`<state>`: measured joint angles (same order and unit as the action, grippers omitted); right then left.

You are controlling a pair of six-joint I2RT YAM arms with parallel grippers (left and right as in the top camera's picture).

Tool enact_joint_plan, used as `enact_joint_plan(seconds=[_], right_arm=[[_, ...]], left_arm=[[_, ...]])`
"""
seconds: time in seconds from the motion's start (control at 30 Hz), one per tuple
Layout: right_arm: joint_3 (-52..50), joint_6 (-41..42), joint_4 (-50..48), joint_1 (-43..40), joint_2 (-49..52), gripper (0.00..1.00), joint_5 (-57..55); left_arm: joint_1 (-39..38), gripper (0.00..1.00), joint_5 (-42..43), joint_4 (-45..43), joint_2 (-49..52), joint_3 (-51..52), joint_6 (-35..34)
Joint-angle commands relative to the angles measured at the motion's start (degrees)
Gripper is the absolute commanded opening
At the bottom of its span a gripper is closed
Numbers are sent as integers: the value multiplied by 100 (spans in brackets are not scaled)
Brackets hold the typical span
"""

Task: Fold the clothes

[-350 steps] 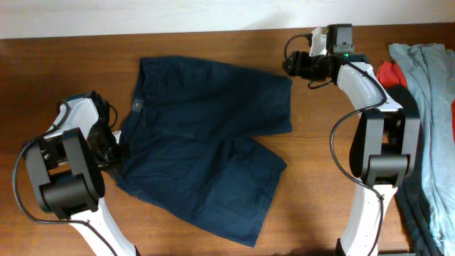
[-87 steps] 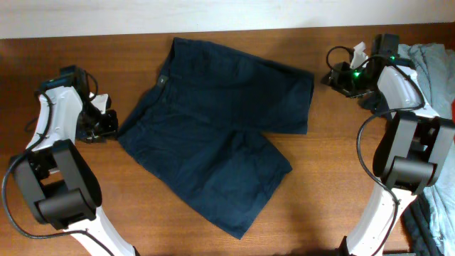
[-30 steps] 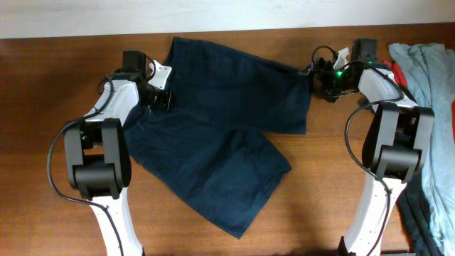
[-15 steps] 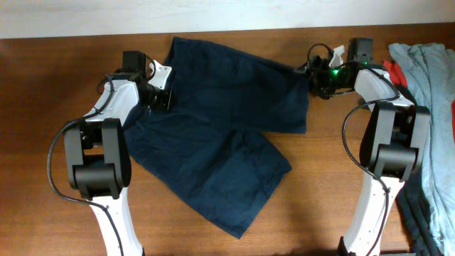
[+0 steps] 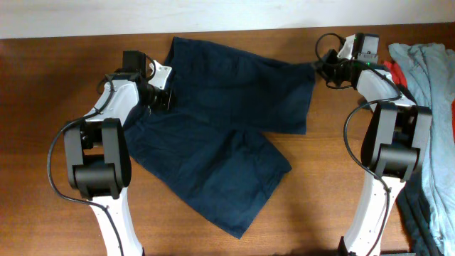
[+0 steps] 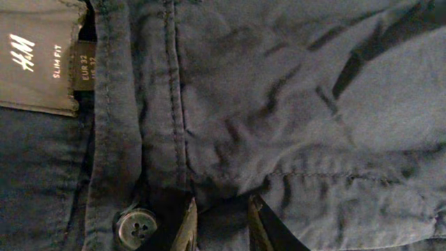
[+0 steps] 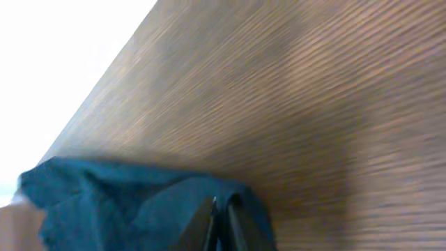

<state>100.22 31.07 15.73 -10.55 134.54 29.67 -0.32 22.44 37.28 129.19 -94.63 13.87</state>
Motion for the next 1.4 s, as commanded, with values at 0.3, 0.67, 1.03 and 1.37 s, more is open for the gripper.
enact_joint_plan(seconds=[0.3,0.67,1.03,1.37], right_arm=[[28,-466,-463,-463,94,13,-4],[26,-1027,785,2,162,58,302],[28,-1027,127,63,341,4,-789],[90,-964,44,-616,341,70,612]], left_arm=[[59,25,-984,289,442,186,-79],[59,25,-981,297,442,186,-79],[63,25,-1016,461,442,186,-79],[203,41,-1283,634,442,144,-79]])
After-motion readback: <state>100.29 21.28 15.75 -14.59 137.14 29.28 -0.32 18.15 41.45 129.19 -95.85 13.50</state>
